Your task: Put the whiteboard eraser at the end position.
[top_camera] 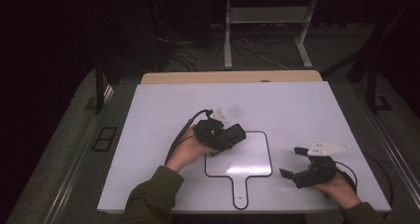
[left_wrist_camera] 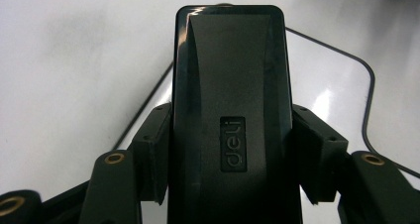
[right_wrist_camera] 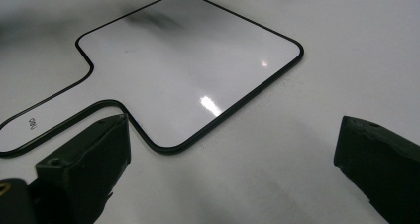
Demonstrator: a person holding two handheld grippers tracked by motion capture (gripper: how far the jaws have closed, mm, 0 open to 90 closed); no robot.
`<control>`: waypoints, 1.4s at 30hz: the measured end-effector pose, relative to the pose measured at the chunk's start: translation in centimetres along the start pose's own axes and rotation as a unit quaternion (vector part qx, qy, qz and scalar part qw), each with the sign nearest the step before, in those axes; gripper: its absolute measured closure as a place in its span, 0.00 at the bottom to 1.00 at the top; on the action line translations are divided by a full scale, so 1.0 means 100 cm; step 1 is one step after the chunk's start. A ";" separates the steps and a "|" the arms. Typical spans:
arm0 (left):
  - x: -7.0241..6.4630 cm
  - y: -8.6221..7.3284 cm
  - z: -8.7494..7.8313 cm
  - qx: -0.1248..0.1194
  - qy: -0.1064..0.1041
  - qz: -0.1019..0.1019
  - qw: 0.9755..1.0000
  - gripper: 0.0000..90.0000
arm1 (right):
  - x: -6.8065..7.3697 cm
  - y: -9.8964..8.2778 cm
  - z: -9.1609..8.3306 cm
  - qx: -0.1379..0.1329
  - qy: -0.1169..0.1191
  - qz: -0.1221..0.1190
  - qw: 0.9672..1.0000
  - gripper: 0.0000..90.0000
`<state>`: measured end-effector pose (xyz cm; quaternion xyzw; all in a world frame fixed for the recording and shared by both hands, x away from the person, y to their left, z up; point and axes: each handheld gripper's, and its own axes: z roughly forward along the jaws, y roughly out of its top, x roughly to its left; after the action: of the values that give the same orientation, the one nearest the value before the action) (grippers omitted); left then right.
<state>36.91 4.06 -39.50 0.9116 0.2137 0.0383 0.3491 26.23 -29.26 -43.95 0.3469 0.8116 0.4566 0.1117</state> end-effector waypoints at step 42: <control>0.112 0.053 0.072 0.030 0.060 -0.052 0.996 0.44 | -0.001 -0.003 0.000 -0.005 0.012 0.009 1.000 0.00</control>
<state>50.53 0.72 -42.41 0.9053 0.2827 0.0681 0.3096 26.17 -29.37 -44.19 0.3482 0.8072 0.4662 0.0993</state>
